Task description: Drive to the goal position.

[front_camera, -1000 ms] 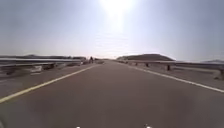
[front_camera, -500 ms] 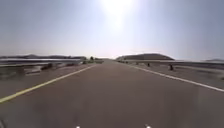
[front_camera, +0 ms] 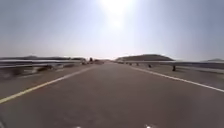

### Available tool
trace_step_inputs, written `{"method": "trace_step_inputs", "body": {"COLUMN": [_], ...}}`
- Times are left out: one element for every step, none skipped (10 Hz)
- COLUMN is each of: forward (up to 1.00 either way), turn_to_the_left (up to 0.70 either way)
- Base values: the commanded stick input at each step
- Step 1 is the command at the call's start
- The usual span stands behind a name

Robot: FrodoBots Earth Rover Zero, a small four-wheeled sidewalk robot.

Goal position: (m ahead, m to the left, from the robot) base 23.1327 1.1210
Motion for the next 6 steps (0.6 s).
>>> {"method": "trace_step_inputs", "body": {"forward": [0.70,0.70,0.70,0.70,0.70,0.70], "turn_to_the_left": [0.00,0.00,0.00,0.00,0.00,0.00]}}
